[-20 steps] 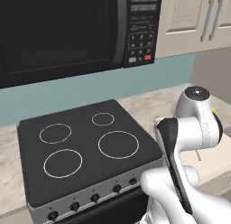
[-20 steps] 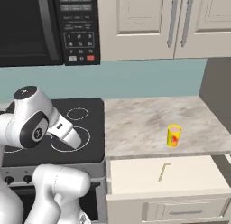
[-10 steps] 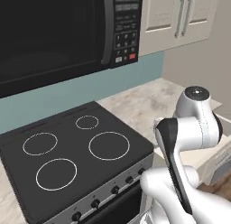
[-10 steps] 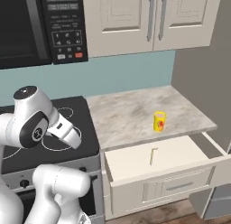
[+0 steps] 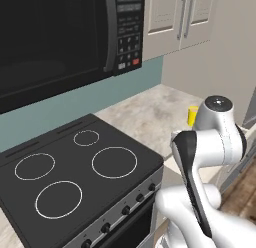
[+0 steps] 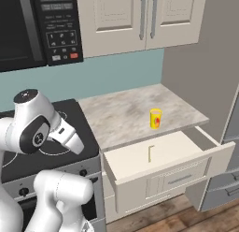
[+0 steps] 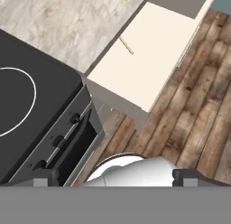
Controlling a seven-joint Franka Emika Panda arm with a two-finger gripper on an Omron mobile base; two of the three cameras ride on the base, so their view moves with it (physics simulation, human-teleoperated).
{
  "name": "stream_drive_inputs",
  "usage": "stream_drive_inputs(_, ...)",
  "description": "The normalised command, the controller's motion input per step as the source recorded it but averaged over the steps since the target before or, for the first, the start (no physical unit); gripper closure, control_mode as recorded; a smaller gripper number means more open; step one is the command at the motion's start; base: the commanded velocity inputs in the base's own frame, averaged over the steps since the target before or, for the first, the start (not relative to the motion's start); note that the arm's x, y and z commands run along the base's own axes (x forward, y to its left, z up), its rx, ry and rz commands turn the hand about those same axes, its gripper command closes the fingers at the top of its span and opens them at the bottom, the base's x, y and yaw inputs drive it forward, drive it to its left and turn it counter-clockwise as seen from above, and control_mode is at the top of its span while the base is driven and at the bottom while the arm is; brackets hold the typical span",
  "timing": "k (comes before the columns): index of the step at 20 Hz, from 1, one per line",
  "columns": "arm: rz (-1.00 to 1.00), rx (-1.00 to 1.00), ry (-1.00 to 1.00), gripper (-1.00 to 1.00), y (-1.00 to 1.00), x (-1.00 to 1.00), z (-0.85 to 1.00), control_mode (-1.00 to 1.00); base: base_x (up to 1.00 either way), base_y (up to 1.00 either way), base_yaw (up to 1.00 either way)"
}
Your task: Pick up the straw from the right drawer and put it inside the smoothie cup.
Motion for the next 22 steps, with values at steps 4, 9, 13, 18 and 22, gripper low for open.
stream_drive_inputs(4, 0.0, 0.0, 0.0, -1.0, 0.0, 0.0, 0.0, -1.0, 0.0, 0.0, 0.0)
stream_drive_inputs(9, 0.0, 0.0, 0.0, -1.0, 0.0, 0.0, 0.0, -1.0, 0.0, 0.0, 0.0)
stream_drive_inputs(13, 0.0, 0.0, 0.03, -1.0, -0.11, 0.0, 0.0, -1.0, 0.0, 0.0, 0.0)
stream_drive_inputs(18, -0.05, 0.05, 0.07, -1.0, -0.91, -0.12, -0.01, -1.0, 0.0, 0.0, 0.0)
stream_drive_inputs(22, -0.08, 0.14, 0.14, -1.0, -1.0, -0.18, -0.01, -1.0, 0.0, 0.0, 0.0)
